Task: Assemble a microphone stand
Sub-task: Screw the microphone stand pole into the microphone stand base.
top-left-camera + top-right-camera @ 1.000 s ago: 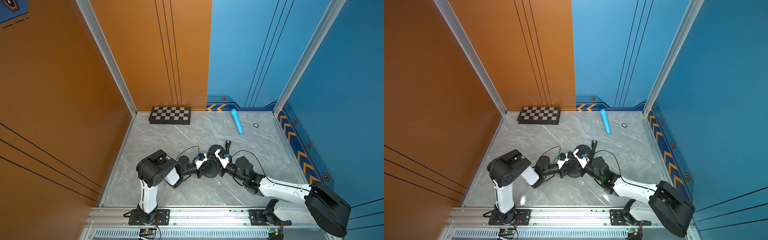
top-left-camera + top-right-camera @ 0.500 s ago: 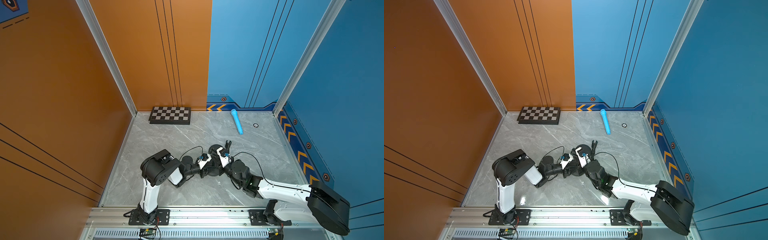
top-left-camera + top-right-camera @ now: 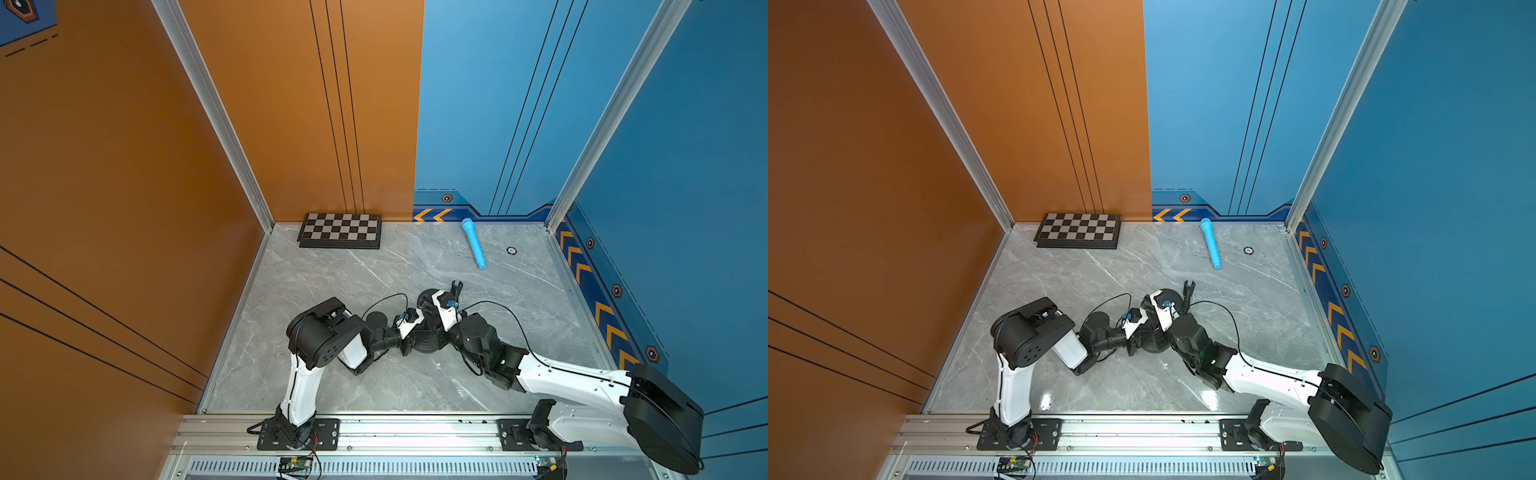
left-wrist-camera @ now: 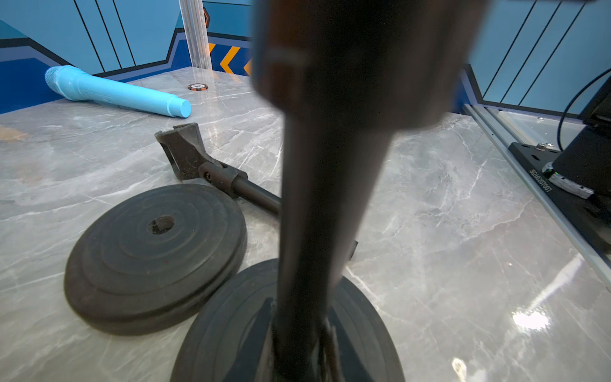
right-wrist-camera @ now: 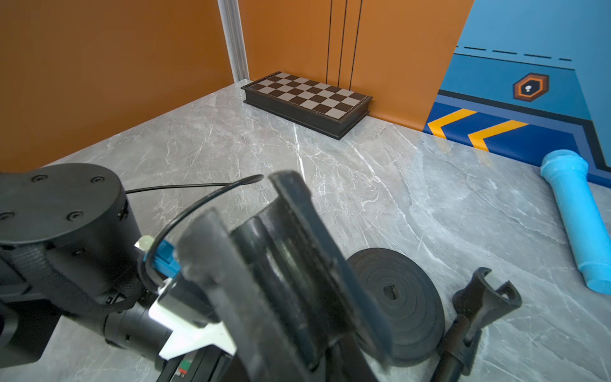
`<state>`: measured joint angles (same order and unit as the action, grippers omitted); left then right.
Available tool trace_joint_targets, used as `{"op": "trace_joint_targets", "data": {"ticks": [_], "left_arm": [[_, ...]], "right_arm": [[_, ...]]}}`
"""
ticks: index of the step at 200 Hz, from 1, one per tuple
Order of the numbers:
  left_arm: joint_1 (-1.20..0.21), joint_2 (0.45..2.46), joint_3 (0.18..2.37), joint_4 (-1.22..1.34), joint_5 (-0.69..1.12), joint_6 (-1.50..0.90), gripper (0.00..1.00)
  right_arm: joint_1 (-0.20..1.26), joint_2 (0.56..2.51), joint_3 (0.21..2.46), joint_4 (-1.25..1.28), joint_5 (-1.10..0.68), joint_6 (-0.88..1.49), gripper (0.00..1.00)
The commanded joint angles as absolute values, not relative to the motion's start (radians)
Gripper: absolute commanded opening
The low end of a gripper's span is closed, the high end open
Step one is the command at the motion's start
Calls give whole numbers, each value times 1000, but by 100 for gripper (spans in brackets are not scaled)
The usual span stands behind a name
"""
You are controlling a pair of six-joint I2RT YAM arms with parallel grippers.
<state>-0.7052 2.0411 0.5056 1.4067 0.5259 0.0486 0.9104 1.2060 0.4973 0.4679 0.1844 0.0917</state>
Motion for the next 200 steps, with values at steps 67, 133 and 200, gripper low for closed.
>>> {"op": "trace_joint_targets", "data": {"ticks": [67,133,200], "left_arm": [[-687,2062,494,1412,603,42,18],[-698,2088,497,1411,566,54,24],[-697,2072,503,1412,525,4,39]], "right_arm": [[649,1242,593,217,-518,-163,63],[671,1298,565,354,-341,-130,6],[916,1282,394,631,386,171,0]]}}
